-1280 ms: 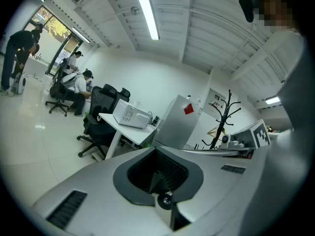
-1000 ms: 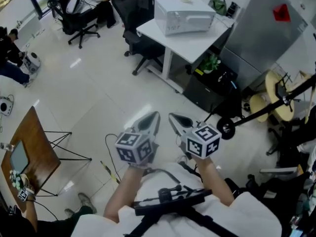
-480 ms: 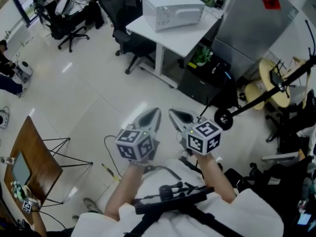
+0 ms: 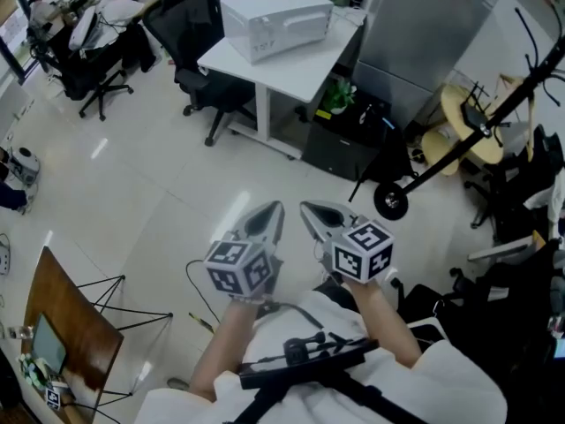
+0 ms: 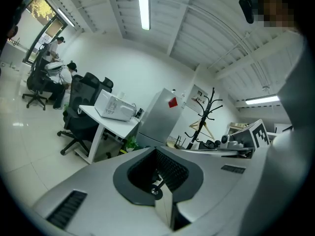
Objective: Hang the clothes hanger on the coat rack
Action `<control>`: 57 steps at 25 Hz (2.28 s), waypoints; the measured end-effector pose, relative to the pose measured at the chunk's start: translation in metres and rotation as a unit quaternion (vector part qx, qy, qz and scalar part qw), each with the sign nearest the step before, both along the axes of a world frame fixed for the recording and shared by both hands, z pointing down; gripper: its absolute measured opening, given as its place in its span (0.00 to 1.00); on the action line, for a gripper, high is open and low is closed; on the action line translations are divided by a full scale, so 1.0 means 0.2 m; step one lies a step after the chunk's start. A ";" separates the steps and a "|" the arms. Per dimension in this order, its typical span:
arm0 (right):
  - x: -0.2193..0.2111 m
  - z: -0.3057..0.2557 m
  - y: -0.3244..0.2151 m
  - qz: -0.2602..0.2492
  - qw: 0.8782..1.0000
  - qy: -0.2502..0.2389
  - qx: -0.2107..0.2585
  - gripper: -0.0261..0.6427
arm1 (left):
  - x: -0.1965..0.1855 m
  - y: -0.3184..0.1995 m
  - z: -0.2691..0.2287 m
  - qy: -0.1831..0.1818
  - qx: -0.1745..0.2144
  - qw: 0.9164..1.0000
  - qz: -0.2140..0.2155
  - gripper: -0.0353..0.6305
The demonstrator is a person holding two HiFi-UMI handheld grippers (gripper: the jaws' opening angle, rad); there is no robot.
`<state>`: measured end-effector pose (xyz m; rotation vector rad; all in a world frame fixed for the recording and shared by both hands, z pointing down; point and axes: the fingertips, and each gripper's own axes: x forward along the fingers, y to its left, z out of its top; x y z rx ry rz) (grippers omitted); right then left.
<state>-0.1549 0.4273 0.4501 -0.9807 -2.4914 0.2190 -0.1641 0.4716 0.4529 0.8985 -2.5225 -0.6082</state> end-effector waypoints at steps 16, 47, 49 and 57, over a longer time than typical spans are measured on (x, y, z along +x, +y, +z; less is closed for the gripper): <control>0.11 0.01 -0.24 0.144 0.989 -0.012 -0.031 0.09 | 0.08 -0.14 0.08 0.023 0.005 0.995 0.096 0.05; 1.03 0.16 -2.00 0.483 0.874 -0.022 -0.052 0.22 | 0.85 -1.93 0.16 0.018 -0.018 0.902 0.430 0.05; 1.11 0.19 -2.11 0.502 0.863 -0.019 -0.055 0.22 | 0.93 -2.04 0.19 0.019 -0.024 0.891 0.454 0.05; 1.43 0.32 -2.52 0.566 0.822 0.001 -0.068 0.34 | 1.30 -2.47 0.33 0.041 -0.044 0.837 0.545 0.05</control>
